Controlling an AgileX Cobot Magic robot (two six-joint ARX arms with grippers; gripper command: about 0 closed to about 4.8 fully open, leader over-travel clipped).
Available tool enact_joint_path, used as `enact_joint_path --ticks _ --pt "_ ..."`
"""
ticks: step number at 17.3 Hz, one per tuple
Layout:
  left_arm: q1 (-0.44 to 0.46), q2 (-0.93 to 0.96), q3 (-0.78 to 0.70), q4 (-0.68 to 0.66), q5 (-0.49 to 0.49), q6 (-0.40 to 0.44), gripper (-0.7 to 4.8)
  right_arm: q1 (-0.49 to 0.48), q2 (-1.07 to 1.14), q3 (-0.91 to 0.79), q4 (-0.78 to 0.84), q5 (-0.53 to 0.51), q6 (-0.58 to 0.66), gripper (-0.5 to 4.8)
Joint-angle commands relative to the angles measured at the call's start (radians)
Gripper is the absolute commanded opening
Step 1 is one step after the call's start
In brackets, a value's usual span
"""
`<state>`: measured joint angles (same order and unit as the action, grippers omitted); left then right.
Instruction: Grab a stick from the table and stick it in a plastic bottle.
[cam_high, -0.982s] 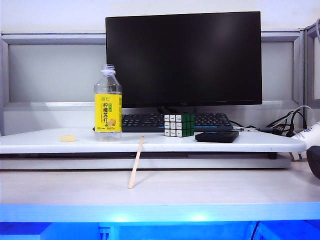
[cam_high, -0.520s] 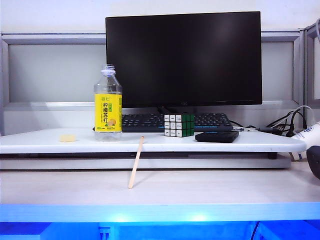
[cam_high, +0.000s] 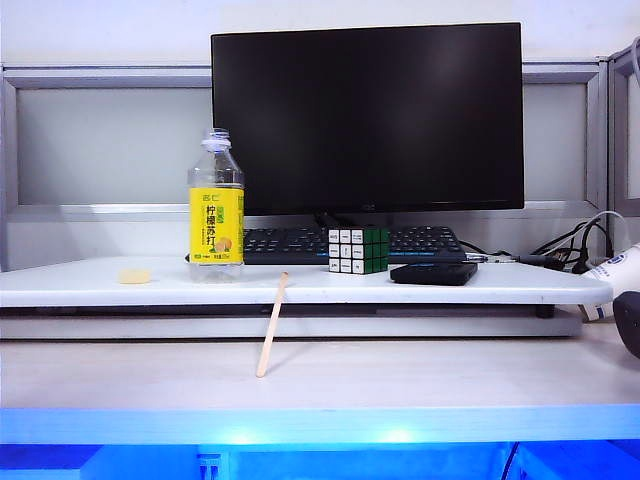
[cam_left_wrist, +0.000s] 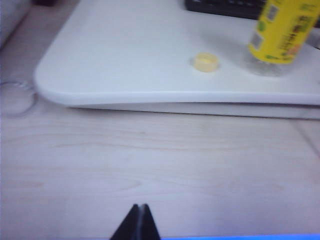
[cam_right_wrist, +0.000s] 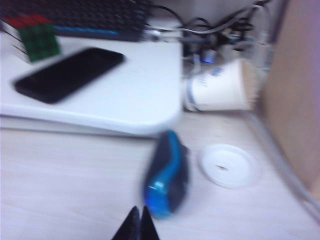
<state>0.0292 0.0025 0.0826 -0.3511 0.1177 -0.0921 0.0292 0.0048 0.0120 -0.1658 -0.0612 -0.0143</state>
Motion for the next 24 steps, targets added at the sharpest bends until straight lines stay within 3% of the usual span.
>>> enact_joint_path --ticks 1,8,12,14,15,16,19,21,24 --pt "-0.001 0.001 -0.002 0.044 0.158 0.033 -0.06 0.002 0.0 0.008 0.099 -0.049 0.073 -0.05" --pt "-0.047 0.001 -0.002 0.095 0.317 0.033 -0.06 0.018 0.021 0.141 0.089 -0.124 0.226 -0.05" --pt "-0.134 0.001 -0.002 0.129 0.312 0.041 -0.06 0.105 0.209 0.26 0.091 -0.215 0.355 -0.04" --pt "-0.164 0.001 -0.002 0.129 0.305 0.071 -0.06 0.172 0.337 0.319 0.116 -0.233 0.362 0.06" --pt "-0.178 0.001 -0.002 0.132 0.306 0.103 -0.06 0.242 0.455 0.379 0.148 -0.233 0.363 0.86" --pt "-0.181 0.001 -0.002 0.14 0.306 0.103 -0.06 0.278 0.524 0.416 0.156 -0.233 0.363 1.33" --pt "-0.182 0.001 0.001 0.191 0.332 0.103 -0.06 0.359 0.687 0.501 0.172 -0.243 0.438 2.07" --pt "-0.181 0.001 0.001 0.257 0.368 0.103 -0.06 0.408 0.854 0.573 0.203 -0.309 0.531 3.28" --pt "-0.182 0.001 0.003 0.286 0.443 0.097 -0.06 0.413 1.094 0.634 0.301 -0.45 0.663 4.26"
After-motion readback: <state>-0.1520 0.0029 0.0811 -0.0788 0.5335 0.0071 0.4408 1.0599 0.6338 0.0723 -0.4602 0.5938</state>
